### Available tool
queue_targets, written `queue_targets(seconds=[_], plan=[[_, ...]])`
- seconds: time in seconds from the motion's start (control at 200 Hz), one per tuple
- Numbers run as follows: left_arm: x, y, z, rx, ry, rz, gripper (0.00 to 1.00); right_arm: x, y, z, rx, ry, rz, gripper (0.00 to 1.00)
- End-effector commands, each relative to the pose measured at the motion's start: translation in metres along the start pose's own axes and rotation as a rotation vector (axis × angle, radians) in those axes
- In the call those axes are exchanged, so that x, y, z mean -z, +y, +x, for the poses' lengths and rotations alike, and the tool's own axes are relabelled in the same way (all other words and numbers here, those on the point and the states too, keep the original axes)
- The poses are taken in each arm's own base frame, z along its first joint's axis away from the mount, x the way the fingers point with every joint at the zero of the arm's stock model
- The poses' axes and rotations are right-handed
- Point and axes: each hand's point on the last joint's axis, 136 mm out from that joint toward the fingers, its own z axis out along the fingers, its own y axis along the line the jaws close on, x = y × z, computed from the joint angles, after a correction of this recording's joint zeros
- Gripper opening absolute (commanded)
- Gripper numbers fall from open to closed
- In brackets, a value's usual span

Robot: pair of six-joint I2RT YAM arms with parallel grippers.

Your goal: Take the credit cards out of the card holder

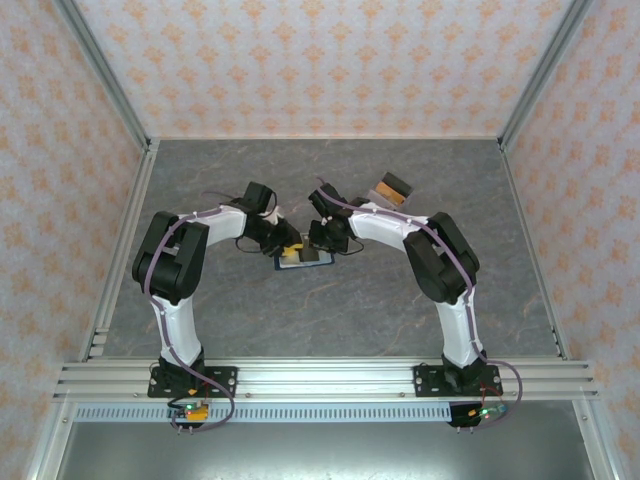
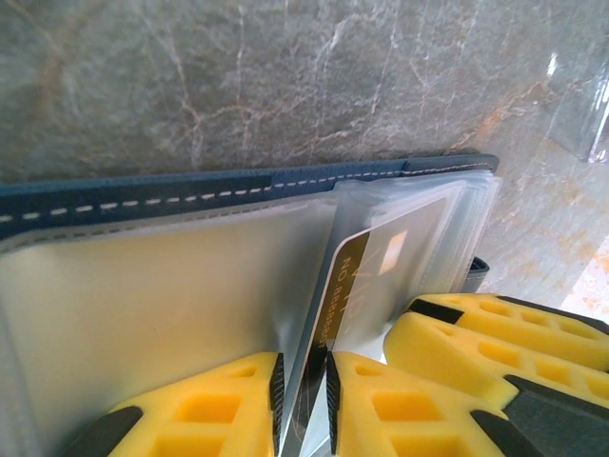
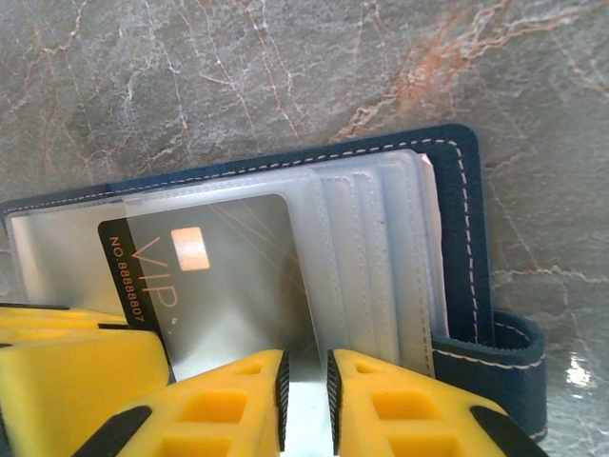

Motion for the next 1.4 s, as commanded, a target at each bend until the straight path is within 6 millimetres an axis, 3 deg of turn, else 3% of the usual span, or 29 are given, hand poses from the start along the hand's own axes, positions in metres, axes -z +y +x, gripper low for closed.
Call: queue_targets(seconds=[0.0, 0.155, 0.23, 0.806, 0.911, 1.041, 1.221, 1.396], plan=[[0.005, -0.008, 0.001, 0.002, 0.008, 0.054, 0.2, -0.012, -0.02, 0.009, -0.008, 0.045, 0.084, 0.19], [0.008, -0.014, 0.0, -0.006, 0.015, 0.088, 0.14, -0.015, -0.024, 0.011, -0.012, 0.058, 0.108, 0.16], [0.018, -0.023, 0.0, -0.03, -0.004, 0.105, 0.14, -0.015, -0.027, 0.011, -0.013, 0.058, 0.121, 0.16], [0.032, 0.001, 0.003, -0.019, -0.023, 0.032, 0.03, -0.017, -0.044, 0.013, -0.036, 0.055, 0.206, 0.15], [0.046, 0.013, 0.001, -0.034, -0.07, -0.069, 0.01, -0.016, -0.043, 0.013, -0.037, 0.051, 0.202, 0.15], [0.071, 0.011, -0.002, -0.073, -0.144, -0.14, 0.01, -0.011, -0.034, 0.007, -0.03, 0.03, 0.162, 0.15], [0.105, -0.005, -0.006, -0.125, -0.246, -0.167, 0.0, 0.023, -0.002, -0.016, -0.002, -0.076, 0.03, 0.24], [0.122, -0.038, -0.004, -0.182, -0.286, -0.049, 0.0, 0.079, 0.033, -0.043, 0.03, -0.207, -0.197, 0.5]])
